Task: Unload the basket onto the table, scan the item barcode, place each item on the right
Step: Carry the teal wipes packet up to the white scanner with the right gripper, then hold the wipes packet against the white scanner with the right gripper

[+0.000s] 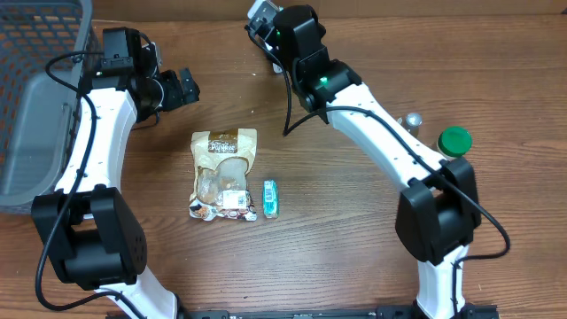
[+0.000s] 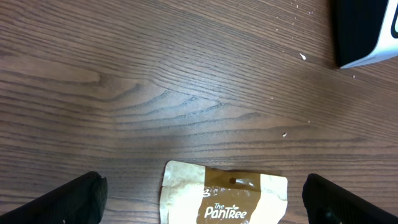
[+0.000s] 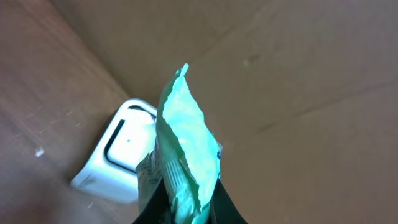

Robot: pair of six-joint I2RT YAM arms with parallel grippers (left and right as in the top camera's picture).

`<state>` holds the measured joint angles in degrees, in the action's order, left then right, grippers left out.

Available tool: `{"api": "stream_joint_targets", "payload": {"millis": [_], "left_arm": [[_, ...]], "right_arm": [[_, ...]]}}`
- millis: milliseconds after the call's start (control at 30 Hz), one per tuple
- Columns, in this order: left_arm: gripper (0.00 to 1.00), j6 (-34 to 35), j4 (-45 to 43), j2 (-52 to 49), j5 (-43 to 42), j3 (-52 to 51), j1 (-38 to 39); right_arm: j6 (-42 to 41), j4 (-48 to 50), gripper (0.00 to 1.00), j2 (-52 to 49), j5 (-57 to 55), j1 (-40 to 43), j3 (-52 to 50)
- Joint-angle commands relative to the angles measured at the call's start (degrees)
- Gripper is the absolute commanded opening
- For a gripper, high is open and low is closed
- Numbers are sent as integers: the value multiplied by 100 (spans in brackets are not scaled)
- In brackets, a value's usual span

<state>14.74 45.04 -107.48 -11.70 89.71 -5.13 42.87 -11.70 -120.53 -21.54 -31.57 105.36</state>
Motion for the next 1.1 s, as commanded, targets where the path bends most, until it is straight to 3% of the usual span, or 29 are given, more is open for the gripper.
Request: {"api": "stream_joint_targets", "payload": {"millis": [0, 367, 833, 1067], "left_arm": [[99, -61, -2, 26, 31, 44, 0], [100, -61, -2, 26, 31, 44, 0], [100, -61, -4, 26, 31, 44, 0], [99, -61, -2, 26, 31, 44, 0]], "right_arm": [[374, 437, 4, -210, -203, 9, 116], [695, 1801, 4, -951, -468, 20, 116], [669, 2492, 4, -1215, -365, 120, 116], [664, 2640, 4, -1222, 195, 382, 116]]}}
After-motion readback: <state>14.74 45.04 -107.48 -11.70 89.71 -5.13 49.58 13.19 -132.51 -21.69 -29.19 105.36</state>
